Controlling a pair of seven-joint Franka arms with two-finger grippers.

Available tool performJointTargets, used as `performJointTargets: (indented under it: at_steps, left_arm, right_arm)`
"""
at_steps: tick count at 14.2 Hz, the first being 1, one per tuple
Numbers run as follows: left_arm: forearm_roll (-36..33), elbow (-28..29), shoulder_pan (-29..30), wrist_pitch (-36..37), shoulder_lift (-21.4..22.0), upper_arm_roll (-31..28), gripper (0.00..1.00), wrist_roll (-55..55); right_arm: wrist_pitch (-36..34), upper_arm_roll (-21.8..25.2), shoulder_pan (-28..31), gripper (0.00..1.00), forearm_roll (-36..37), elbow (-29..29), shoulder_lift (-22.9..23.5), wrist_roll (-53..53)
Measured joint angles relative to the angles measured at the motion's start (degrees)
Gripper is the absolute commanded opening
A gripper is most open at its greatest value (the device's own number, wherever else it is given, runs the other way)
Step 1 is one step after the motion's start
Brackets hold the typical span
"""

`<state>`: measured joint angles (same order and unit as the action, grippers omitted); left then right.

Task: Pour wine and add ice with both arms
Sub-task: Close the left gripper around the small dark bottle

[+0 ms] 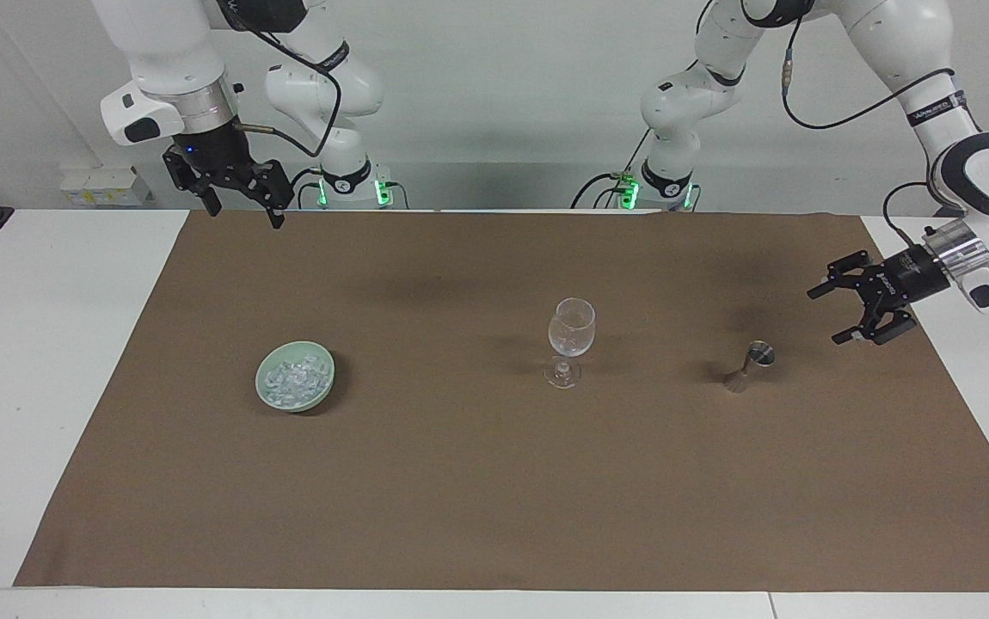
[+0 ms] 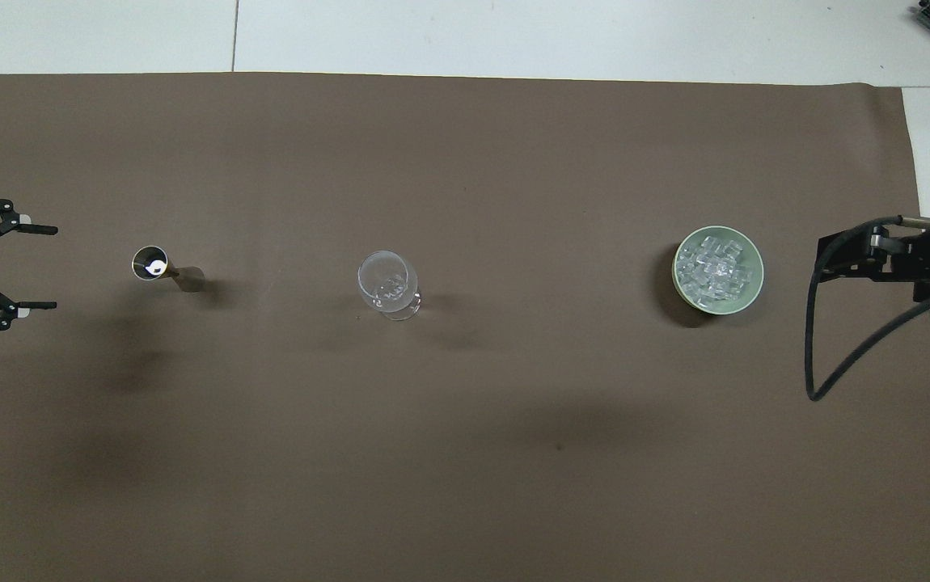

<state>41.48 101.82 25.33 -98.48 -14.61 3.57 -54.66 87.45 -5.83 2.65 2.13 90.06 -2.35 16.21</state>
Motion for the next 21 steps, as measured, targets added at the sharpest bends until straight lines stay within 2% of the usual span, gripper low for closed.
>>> performJointTargets:
  at_steps: [5,9,17,21]
  left_arm:
    - [5.7,0.0,2.2,-3.5,-8.4,0.0,1.00,0.0]
    - [9.6,0.2,2.7,-4.3,-12.3,0.3,1.00,0.6]
    - [17.4,3.5,2.5,-4.9,-13.1,3.0,1.00,11.8]
    - [19.0,4.2,-0.1,-5.3,-13.1,3.3,1.00,13.1]
  right_arm:
    - [0.0,0.0,0.0,1.00,0.0,0.0,0.0,0.0]
    - [0.0,0.0,0.0,1.00,0.0,0.0,0.0,0.0]
    - [0.0,0.0,0.0,1.00,0.0,0.0,0.0,0.0]
    - [0.0,0.0,0.0,1.00,0.0,0.0,0.0,0.0]
